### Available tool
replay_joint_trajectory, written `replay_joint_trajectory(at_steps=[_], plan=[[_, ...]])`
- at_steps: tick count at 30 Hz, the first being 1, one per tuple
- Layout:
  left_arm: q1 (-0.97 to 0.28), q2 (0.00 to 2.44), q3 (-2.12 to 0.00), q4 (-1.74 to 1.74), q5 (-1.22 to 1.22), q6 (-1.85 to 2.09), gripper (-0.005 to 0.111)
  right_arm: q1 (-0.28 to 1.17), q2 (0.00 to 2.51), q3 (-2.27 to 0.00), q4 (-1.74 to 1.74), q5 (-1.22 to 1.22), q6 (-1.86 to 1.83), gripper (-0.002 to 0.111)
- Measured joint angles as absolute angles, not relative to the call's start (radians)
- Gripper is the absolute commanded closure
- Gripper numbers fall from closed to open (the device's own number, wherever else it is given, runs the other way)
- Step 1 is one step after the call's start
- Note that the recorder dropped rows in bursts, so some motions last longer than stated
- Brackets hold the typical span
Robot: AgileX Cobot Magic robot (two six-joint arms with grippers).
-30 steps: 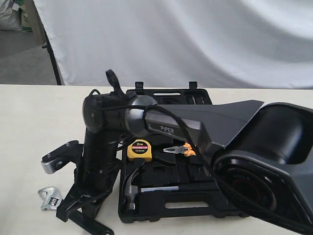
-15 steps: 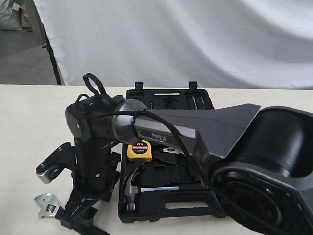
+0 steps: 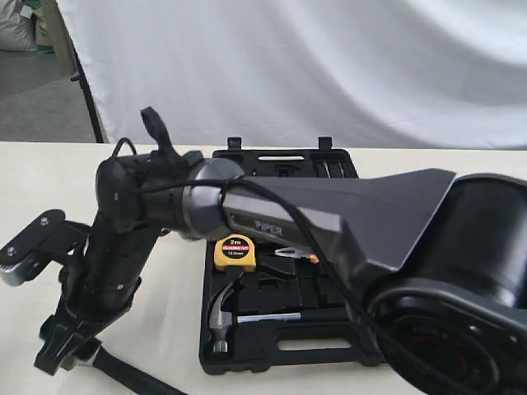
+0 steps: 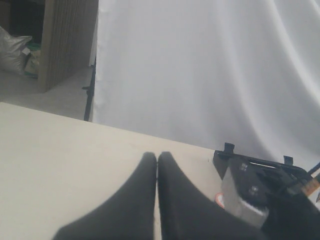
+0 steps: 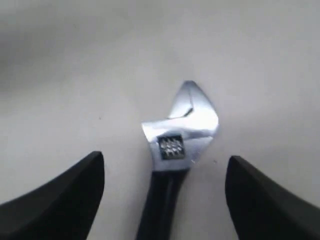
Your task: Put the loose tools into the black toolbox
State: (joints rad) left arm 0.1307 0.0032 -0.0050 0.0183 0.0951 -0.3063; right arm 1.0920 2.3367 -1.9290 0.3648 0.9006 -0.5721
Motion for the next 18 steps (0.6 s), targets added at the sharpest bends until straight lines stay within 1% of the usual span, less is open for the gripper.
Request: replay_joint_trajectory(at_steps=[6, 13, 15, 17, 18], plan=[[0.131, 0.003, -0.005, 0.018, 0.095, -0.306, 0.106, 1.111, 2.405, -1.929, 0.394, 0.831, -0.607, 0.043], [0.131, 0.003, -0.005, 0.018, 0.095, -0.306, 0.106, 1.111, 2.424, -1.929, 0.361, 0.803, -0.621, 0.044], [0.131, 0.003, -0.005, 0.018, 0.095, -0.306, 0.106, 1.111, 2.424, -1.929, 0.357, 0.803, -0.624, 0.051], [0.131, 0.003, -0.005, 0.018, 0.095, -0.306, 0.106, 1.111, 2.424, -1.929, 0.347, 0.801, -0.624, 0.063], [0.131, 0.003, -0.005, 0.018, 0.095, -0.306, 0.106, 1.111, 2.424, -1.929, 0.344, 0.797, -0.624, 0.071]])
